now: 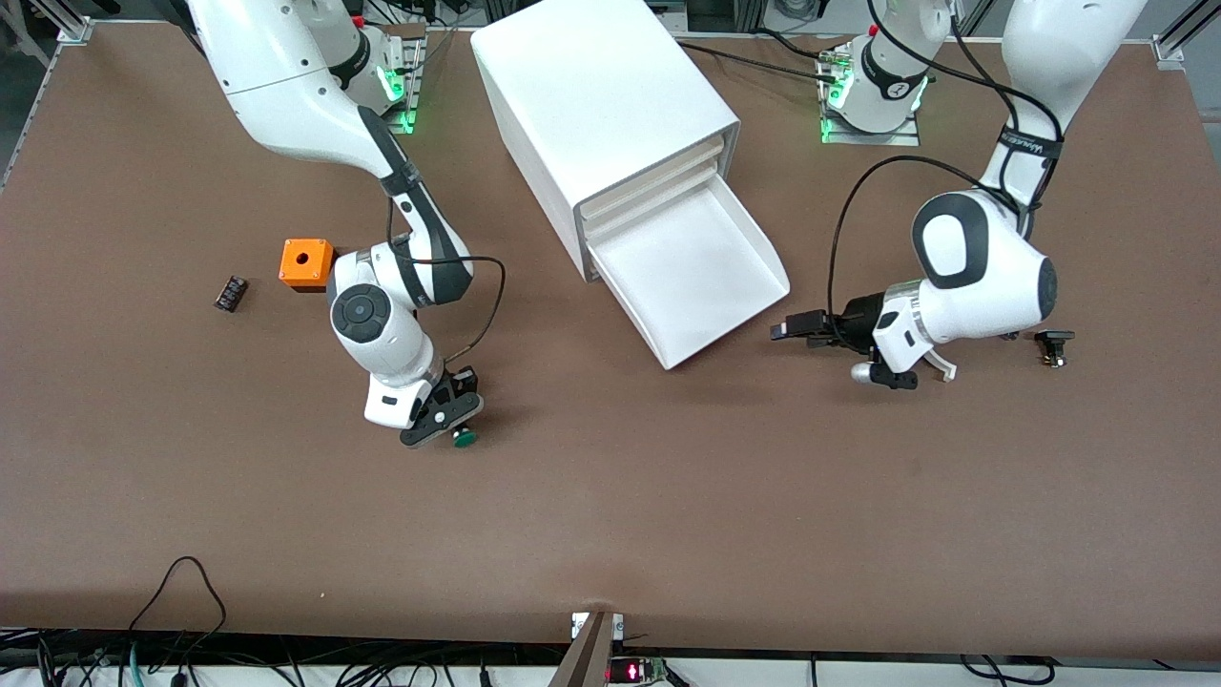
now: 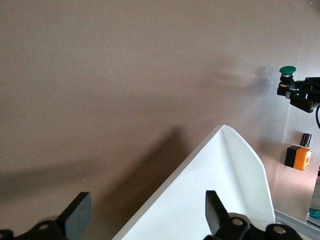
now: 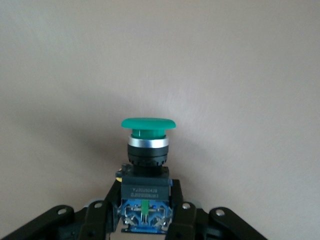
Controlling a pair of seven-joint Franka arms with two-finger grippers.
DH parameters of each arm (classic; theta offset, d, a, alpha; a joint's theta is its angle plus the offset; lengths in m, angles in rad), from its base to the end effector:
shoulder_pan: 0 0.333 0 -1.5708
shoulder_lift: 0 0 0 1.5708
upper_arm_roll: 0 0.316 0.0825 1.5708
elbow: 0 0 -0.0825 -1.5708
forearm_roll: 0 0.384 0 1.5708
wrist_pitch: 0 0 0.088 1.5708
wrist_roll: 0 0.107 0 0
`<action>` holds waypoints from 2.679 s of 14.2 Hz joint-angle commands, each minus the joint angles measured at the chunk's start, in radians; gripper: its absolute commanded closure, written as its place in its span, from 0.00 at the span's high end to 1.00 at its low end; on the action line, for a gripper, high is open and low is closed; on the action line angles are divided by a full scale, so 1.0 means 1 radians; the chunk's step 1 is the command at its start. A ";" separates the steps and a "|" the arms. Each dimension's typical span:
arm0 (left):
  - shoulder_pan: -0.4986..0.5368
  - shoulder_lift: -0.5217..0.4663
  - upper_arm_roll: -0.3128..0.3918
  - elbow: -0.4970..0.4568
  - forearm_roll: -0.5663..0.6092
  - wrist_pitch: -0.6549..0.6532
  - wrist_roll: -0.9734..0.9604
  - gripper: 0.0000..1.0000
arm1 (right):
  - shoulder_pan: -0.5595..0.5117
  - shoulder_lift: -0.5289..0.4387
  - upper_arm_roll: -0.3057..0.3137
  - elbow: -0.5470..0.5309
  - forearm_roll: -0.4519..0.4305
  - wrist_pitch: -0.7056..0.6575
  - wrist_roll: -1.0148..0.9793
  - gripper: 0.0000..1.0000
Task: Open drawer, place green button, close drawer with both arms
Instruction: 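Move the button with the right gripper while the left gripper draws back, then lower the green button into the open drawer and release with the right gripper, then withdraw the right gripper to rest while the left gripper approaches the drawer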
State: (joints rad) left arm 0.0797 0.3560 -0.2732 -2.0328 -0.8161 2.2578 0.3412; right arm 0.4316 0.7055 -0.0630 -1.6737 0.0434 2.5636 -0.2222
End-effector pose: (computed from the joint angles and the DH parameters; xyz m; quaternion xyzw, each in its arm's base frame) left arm 0.5768 -0.1289 0.2741 0.9398 0.0266 -0.0395 0.3385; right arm 0.6501 0.2563 0.2111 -0.9547 -0.2825 -0.0931 0.0007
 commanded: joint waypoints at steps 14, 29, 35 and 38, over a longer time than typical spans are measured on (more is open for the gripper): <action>0.063 -0.496 0.077 0.172 0.791 -0.489 -0.416 1.00 | 0.179 -0.026 0.282 0.377 -0.079 -0.365 -0.561 0.20; 0.040 -0.459 0.075 0.195 0.831 -0.495 -0.505 1.00 | 0.334 0.117 0.279 0.376 -0.208 -0.330 -0.594 0.31; 0.043 -0.384 0.080 0.255 0.831 -0.527 -0.493 1.00 | 0.346 0.056 0.279 0.387 -0.206 -0.361 -0.329 1.00; 0.043 -0.344 0.080 0.258 0.828 -0.527 -0.493 1.00 | 0.273 -0.049 0.230 0.384 -0.159 -0.423 -0.253 1.00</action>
State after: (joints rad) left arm 0.1282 -0.0333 -0.1967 -1.8120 -0.0154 1.7591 -0.1503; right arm 0.7644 0.7366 0.1915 -1.2743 -0.1535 2.1983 -0.5043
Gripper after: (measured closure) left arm 0.000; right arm 0.000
